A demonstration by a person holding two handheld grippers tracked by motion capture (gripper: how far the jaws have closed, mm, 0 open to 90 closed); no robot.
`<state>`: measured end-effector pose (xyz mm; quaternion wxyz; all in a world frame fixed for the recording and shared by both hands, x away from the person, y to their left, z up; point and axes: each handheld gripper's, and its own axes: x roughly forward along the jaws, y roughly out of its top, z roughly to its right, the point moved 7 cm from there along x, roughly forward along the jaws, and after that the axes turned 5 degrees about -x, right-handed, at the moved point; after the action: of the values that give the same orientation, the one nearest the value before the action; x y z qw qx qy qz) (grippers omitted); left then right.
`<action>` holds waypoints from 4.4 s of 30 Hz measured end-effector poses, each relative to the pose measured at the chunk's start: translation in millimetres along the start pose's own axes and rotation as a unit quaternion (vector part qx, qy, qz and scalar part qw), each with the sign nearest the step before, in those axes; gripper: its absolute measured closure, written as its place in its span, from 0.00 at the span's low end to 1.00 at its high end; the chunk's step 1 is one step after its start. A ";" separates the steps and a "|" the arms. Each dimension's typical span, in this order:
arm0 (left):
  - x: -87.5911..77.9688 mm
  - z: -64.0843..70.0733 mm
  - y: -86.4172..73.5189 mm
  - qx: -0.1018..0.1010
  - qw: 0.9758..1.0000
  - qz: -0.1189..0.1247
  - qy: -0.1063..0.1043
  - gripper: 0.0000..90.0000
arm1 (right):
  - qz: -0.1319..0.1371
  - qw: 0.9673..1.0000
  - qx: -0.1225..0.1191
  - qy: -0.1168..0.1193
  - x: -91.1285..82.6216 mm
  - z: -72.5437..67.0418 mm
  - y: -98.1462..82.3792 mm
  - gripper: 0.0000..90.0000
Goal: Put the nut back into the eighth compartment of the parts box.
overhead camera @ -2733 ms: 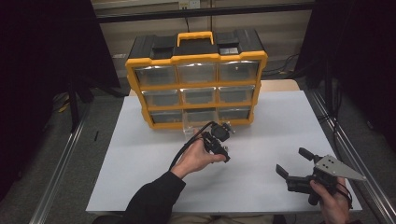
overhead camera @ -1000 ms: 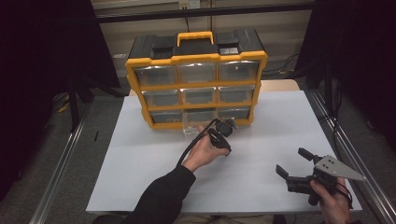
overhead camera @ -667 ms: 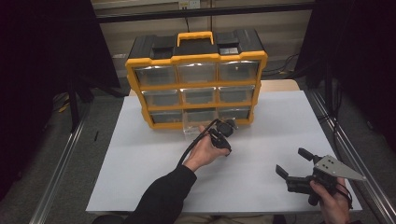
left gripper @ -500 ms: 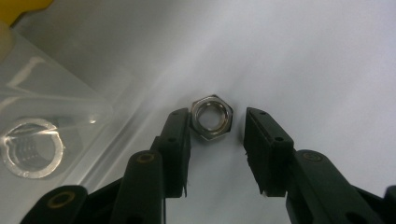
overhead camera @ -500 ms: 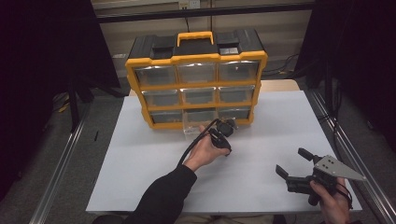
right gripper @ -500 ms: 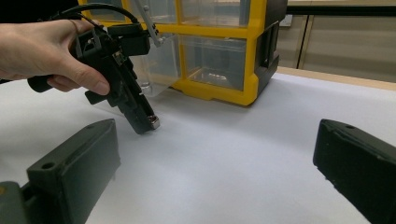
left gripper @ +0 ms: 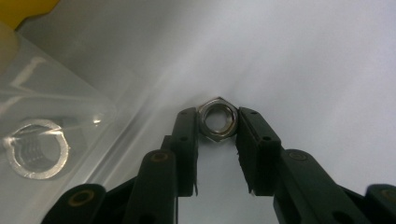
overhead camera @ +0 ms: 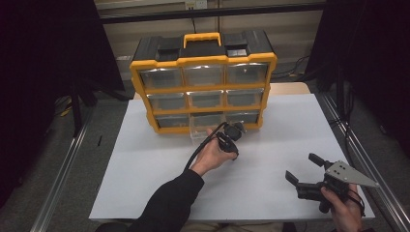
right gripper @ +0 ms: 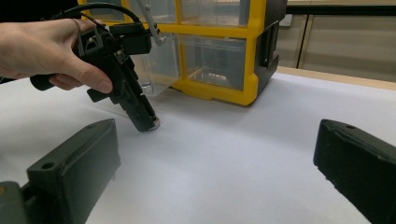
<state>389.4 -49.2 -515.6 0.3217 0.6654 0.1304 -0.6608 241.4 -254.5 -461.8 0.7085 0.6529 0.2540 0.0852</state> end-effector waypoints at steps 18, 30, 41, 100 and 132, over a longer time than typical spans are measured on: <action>-2.1 1.0 -2.4 0.012 1.000 -0.009 -0.017 0.78 | 0.000 1.000 0.000 0.000 0.0 0.1 0.0 0.00; -4.7 5.5 -3.1 -0.004 0.999 0.001 -0.033 0.78 | 0.000 1.000 -0.001 0.000 -0.1 0.1 0.1 0.00; -15.5 6.5 -4.5 0.009 0.999 0.018 -0.044 0.78 | 0.001 1.000 -0.001 0.000 -0.1 0.0 0.2 0.00; -99.3 -16.2 -7.7 0.015 0.992 0.102 -0.075 0.78 | -0.001 1.000 -0.002 0.003 0.7 -0.7 -0.4 0.00; -138.3 -50.5 -10.5 -0.012 0.991 0.126 -0.054 0.78 | -0.003 1.000 -0.002 0.002 1.7 -0.4 -0.8 0.00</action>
<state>410.5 23.8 -389.2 0.4169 0.6361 0.0361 -0.6482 242.5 -253.4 -463.0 0.7098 0.6503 0.2569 0.0852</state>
